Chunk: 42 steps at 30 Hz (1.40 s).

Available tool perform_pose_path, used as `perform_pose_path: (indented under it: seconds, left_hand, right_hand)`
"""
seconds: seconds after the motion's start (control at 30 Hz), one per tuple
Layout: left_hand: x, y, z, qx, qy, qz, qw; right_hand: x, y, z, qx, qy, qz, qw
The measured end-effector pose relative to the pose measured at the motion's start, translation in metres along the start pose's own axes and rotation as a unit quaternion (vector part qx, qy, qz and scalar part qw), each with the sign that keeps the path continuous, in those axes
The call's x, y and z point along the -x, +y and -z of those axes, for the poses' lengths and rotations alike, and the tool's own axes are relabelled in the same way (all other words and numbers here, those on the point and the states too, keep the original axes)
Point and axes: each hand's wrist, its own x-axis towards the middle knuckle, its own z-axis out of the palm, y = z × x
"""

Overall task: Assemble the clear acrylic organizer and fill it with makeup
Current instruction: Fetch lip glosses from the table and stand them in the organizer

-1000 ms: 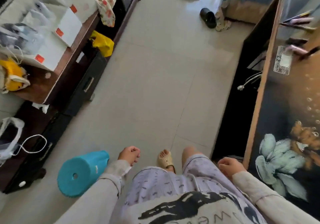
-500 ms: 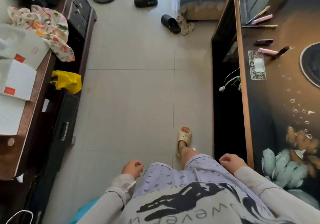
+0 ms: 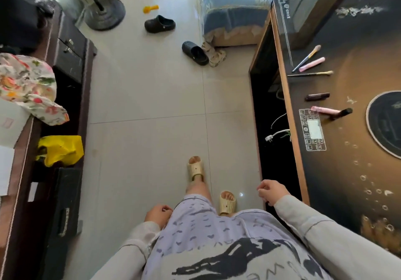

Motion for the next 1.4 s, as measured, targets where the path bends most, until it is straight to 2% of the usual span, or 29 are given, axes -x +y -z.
perform_pose_path:
  seconds: [0.1,0.2,0.37,0.5,0.7,0.87,1.0,1.13,1.23,1.33,1.4]
  left_hand:
    - [-0.033,0.056,0.039,-0.016,-0.006,-0.033,0.999]
    - [-0.065,0.119,0.081,-0.079,-0.010,-0.091,0.993]
    - [-0.093,0.234,0.148,-0.150,-0.022,-0.172,0.973]
    - [-0.105,0.307,0.176,-0.178,-0.021,-0.209,0.961]
    - [-0.117,0.373,0.164,-0.272,-0.058,-0.227,0.933]
    - [-0.133,0.417,0.141,-0.358,-0.100,-0.212,0.904]
    - [-0.144,0.454,0.128,-0.418,-0.109,-0.190,0.882]
    - [-0.145,0.503,0.111,-0.462,-0.108,-0.204,0.856]
    - [-0.137,0.542,0.096,-0.465,-0.078,-0.241,0.848]
    - [-0.129,0.577,0.079,-0.467,-0.095,-0.250,0.843]
    - [-0.123,0.601,0.067,-0.488,-0.105,-0.260,0.826]
  right_hand:
    - [-0.024,-0.019,0.009,-0.039,0.020,-0.022,0.999]
    - [-0.045,-0.034,0.013,-0.107,0.043,-0.062,0.991]
    - [-0.056,-0.051,0.016,-0.225,0.085,-0.152,0.959]
    - [-0.049,-0.062,0.016,-0.250,0.061,-0.197,0.946]
    - [-0.063,-0.069,0.029,-0.333,0.081,-0.265,0.901]
    - [-0.100,-0.074,0.081,-0.441,0.132,-0.261,0.848]
    - [-0.121,-0.078,0.139,-0.471,0.148,-0.230,0.839]
    - [-0.133,-0.079,0.184,-0.488,0.163,-0.218,0.829]
    - [-0.135,-0.077,0.200,-0.485,0.151,-0.214,0.834]
    - [-0.137,-0.074,0.205,-0.501,0.152,-0.230,0.820]
    - [-0.139,-0.074,0.204,-0.508,0.151,-0.243,0.812]
